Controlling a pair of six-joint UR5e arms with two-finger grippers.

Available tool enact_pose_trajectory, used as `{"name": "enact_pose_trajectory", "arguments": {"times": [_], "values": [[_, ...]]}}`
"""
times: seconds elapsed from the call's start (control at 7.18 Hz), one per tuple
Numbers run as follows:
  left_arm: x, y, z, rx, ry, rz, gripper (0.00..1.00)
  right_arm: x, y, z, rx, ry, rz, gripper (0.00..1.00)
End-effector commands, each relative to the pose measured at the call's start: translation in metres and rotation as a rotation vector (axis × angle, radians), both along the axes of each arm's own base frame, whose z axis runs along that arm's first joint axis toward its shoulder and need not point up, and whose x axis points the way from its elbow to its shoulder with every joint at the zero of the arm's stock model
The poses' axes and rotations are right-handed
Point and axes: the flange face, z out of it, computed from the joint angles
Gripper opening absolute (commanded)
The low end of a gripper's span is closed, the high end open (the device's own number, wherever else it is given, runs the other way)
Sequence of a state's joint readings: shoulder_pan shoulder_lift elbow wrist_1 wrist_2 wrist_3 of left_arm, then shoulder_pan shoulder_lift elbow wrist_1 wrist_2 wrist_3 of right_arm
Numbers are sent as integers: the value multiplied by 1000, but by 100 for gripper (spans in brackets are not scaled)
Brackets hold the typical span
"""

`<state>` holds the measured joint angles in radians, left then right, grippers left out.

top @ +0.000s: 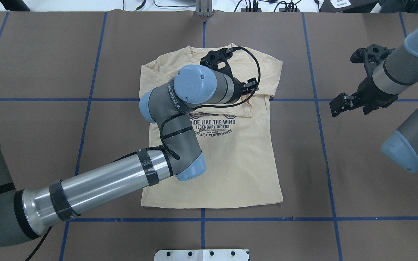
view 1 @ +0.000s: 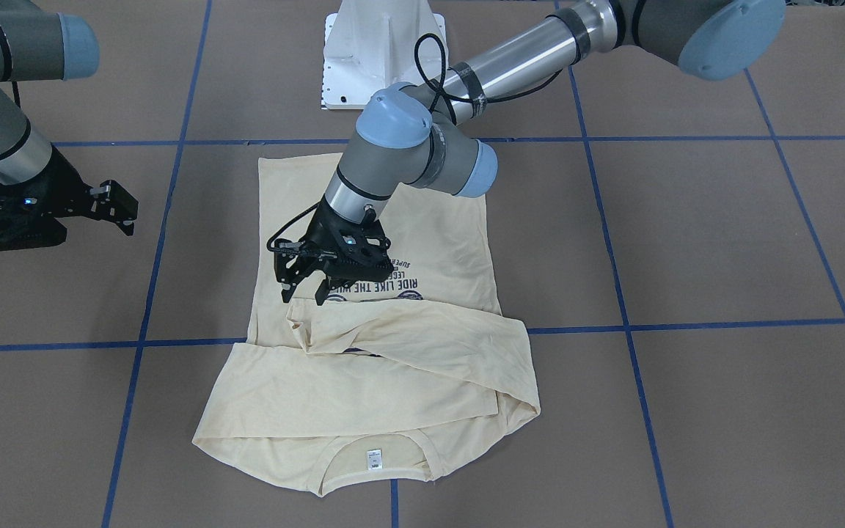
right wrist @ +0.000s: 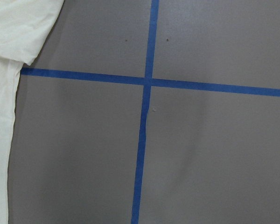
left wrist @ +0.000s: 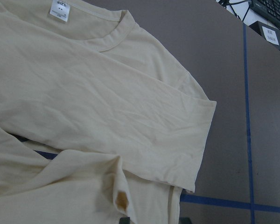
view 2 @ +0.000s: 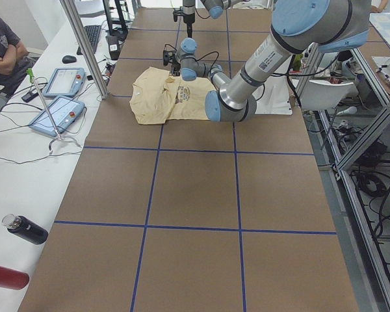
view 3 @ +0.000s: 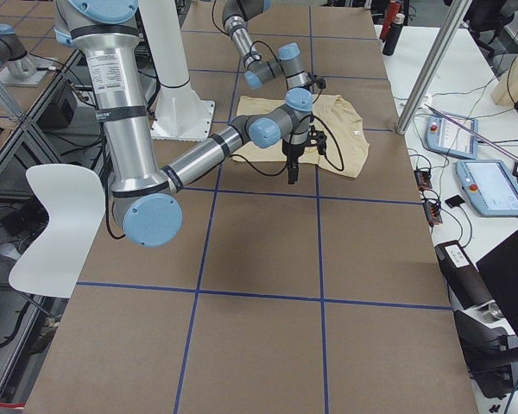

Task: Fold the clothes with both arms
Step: 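Lift the sleeve with the left gripper and fold it across the shirt, then open the left gripper on the sleeve while the right gripper lowers to the hem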

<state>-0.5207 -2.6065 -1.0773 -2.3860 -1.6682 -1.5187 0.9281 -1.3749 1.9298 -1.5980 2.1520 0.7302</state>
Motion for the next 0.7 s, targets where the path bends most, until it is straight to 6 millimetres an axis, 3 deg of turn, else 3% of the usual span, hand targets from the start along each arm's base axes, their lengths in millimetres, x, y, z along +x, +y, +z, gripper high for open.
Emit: {"name": "enact_pose_trajectory", "arguments": {"times": [0.0, 0.14, 0.28, 0.56], "values": [[-13, 12, -20, 39, 38, 7, 100, -1, -1, -2, 3, -4, -1, 100], [-21, 17, -27, 45, 55, 8, 100, -1, -1, -3, 0, -6, 5, 100], [-31, 29, -14, 17, 34, 64, 100, -2, 0, -7, -3, -16, 5, 100], [-90, 67, 17, -28, -24, 99, 100, -10, 9, -25, -49, -93, 35, 100]]}}
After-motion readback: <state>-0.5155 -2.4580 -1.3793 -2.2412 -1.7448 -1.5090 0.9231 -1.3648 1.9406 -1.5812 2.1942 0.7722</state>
